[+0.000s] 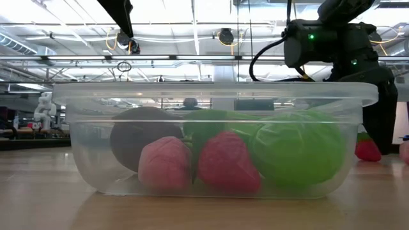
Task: Pick and placing Produce into tupperware
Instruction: Put the strawberry into the transparent bin
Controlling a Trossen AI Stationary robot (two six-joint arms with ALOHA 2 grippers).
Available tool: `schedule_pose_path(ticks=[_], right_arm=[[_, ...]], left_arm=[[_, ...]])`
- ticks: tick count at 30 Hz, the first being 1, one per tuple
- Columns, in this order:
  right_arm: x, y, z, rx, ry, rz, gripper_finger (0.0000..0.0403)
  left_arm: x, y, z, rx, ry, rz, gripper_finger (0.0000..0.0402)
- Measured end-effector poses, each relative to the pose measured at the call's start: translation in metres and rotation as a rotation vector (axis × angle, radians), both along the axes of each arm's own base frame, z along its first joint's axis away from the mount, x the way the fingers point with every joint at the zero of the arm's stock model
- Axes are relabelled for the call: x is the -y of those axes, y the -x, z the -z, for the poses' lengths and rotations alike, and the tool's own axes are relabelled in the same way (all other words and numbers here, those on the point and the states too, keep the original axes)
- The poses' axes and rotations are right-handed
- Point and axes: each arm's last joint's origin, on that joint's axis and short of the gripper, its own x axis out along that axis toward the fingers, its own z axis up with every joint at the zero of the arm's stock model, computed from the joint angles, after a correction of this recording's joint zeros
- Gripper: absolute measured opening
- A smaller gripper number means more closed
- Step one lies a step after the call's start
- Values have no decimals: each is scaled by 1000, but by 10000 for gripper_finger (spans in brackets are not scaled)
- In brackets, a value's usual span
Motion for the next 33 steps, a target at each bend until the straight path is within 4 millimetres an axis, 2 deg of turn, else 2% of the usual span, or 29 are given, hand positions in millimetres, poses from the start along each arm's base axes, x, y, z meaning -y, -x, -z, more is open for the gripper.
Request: schedule_pose_path(ticks=[7,18,33], right_arm=[[0,-2,0,24,-2,2,264],[7,-12,0,114,-6,38,265],[11,-8,0,73,-3,57,265]], left_arm=[[0,0,0,0,0,0,280],[0,0,0,0,0,0,280],[0,0,0,0,0,0,280]])
